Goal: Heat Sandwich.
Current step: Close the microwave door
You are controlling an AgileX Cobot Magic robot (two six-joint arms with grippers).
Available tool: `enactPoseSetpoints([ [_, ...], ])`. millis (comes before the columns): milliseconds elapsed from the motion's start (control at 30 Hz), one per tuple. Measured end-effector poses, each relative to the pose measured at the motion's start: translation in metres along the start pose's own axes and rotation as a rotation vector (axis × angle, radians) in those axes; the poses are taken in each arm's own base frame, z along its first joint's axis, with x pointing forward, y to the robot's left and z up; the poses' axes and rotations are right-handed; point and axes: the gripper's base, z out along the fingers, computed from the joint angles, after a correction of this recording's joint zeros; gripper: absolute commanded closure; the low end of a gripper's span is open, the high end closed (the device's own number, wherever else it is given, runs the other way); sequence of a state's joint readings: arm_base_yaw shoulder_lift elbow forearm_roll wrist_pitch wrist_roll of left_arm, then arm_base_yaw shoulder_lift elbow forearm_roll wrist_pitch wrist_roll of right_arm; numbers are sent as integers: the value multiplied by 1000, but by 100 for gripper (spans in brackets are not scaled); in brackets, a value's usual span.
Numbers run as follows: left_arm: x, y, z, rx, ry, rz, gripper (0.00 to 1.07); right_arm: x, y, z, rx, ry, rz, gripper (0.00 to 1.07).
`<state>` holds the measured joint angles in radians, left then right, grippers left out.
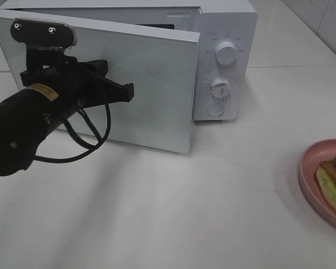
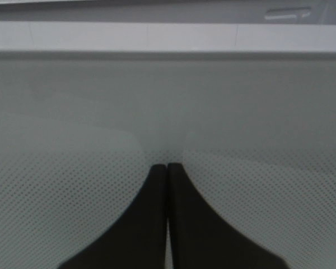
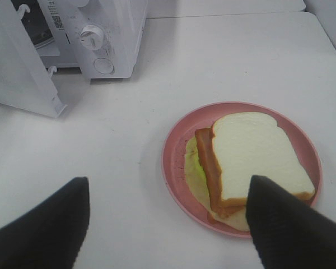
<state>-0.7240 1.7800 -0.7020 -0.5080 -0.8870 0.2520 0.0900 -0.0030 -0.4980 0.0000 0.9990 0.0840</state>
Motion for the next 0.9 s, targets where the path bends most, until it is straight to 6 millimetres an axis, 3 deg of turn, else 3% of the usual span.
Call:
enactPoseSetpoints([
  [500,-10,-22,45,-20,-6,-23,107,0,0,0,0,0,0,32],
  [900,-11,-36,64,-32,51,-1,107,0,0,0,0,0,0,32],
])
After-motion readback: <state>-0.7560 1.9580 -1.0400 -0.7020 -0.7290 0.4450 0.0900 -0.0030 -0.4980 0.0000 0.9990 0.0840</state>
